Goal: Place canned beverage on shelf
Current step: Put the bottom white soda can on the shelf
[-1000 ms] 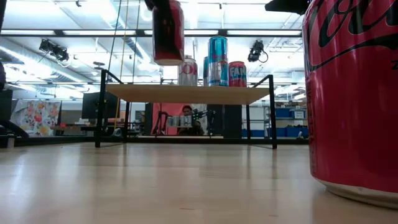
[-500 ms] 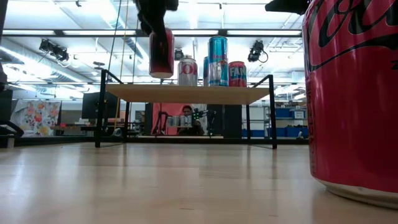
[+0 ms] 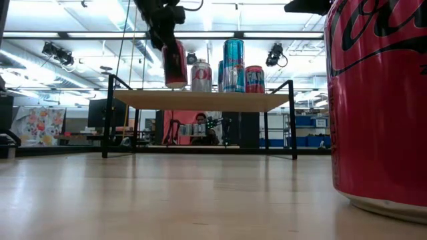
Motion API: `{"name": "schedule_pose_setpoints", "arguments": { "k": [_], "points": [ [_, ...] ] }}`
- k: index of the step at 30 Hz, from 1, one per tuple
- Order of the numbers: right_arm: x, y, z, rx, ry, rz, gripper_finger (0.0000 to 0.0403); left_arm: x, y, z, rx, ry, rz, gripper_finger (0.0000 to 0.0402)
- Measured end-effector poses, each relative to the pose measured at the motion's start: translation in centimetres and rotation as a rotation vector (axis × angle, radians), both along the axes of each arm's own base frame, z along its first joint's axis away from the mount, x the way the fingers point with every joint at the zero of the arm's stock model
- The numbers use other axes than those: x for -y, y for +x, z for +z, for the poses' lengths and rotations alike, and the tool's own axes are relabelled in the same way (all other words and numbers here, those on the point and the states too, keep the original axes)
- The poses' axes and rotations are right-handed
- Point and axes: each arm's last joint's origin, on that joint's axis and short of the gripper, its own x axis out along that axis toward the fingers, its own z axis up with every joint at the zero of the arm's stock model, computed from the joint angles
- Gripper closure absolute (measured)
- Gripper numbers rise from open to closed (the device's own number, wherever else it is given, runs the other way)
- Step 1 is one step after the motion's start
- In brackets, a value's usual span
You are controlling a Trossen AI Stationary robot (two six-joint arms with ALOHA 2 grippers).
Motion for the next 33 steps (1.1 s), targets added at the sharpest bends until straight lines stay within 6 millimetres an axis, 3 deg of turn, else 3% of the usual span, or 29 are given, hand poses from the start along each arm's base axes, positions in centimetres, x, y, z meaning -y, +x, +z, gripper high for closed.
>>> {"name": "schedule_pose_setpoints", "arguments": {
  "k": [8, 20, 33],
  "points": [
    [0.7, 0.2, 0.1, 0.007, 0.002, -0.036, 0.0053, -1.8, -1.0, -0.8, -0.039, -0.030, 0.017, 0.0083],
    [1.0, 0.2, -0.5, -0.011, -0.002, -0.050, 0.0053, -4.4, 0.6, -3.5, -0.069, -0.066, -0.007, 0.0083],
    [1.2, 0.3, -0.4, -0.005, 0.000, -0.056, 0.0053, -4.7, 0.7, -3.8, -0.066, -0.084, 0.006, 0.0083]
  ]
}}
